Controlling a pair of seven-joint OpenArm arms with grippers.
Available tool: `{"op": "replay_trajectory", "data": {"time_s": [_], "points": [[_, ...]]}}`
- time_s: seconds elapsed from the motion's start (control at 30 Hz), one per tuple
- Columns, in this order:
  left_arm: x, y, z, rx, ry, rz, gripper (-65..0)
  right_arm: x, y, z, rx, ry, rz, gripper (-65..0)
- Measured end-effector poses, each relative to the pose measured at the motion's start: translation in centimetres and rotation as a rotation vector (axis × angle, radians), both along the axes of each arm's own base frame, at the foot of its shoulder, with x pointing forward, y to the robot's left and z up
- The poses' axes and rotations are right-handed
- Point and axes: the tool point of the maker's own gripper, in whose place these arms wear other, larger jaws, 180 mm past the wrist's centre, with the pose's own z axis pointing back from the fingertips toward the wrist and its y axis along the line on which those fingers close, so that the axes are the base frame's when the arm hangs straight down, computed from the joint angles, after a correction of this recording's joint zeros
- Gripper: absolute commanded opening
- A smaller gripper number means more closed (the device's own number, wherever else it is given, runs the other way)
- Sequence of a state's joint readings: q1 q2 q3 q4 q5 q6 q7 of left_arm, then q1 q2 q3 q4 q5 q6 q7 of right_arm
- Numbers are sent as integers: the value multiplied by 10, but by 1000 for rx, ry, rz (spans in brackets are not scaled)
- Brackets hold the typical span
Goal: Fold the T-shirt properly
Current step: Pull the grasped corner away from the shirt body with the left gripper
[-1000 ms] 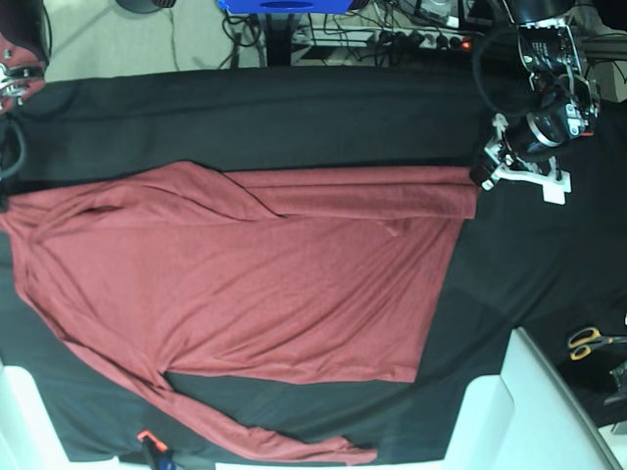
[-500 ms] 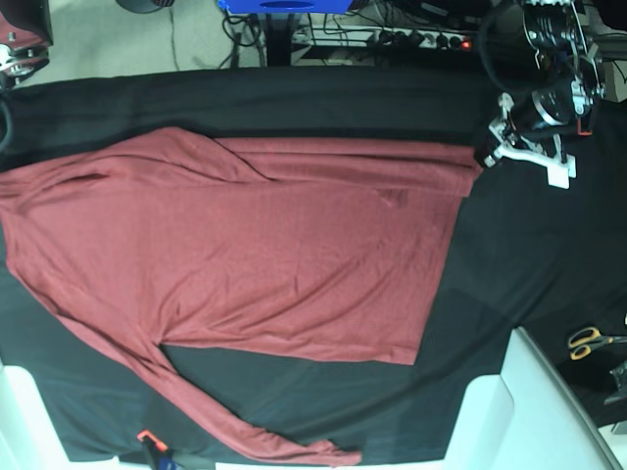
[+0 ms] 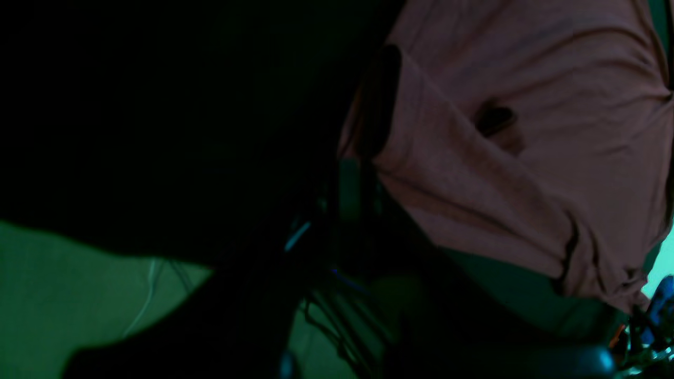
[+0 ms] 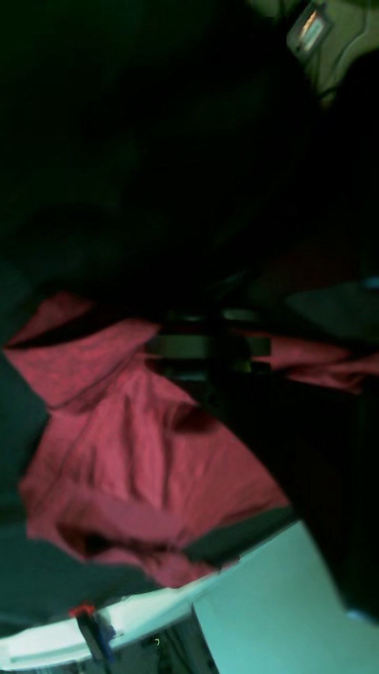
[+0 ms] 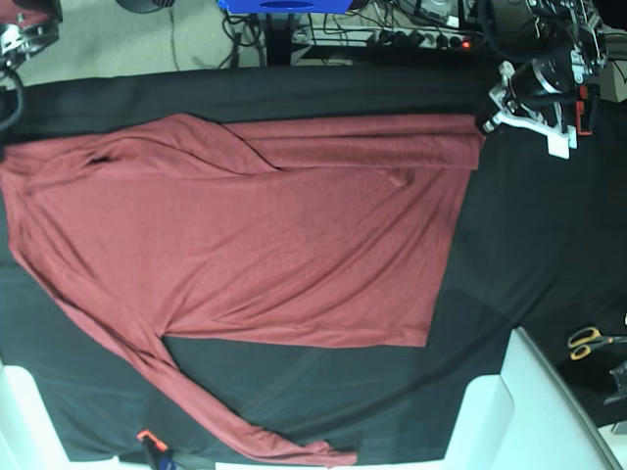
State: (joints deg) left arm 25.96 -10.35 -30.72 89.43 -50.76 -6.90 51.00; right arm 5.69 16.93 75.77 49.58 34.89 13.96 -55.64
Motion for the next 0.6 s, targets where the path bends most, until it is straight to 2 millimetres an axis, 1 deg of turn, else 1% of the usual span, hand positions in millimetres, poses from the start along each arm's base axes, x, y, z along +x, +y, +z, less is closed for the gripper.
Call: {"op": "replay_trajectory", "data": {"time_s": [0.27,0.3,0.37,0.47,0.53,0.6], "points": [[-13,1,-2,8,22,0,-650,-14,0,-5,-3,27,1,-647],[-12,1,0,13,19,-6,-650,-15,0,-5,-3,30,1,-647],[-7,-1,10,31,-10,-25,-650,-16,-2,-4,-10,31,2,-647],[3,-5,26,46,-58,-49,-650,-13,-11,10,-57,23,12,-647],[2,-6,29,47,-65,-61,-650,-11,-18,16,-80,10,5,-647],[-3,-7,26,46,-47,-62,-650,-12,-17,15,-75,15,7,-647]]}}
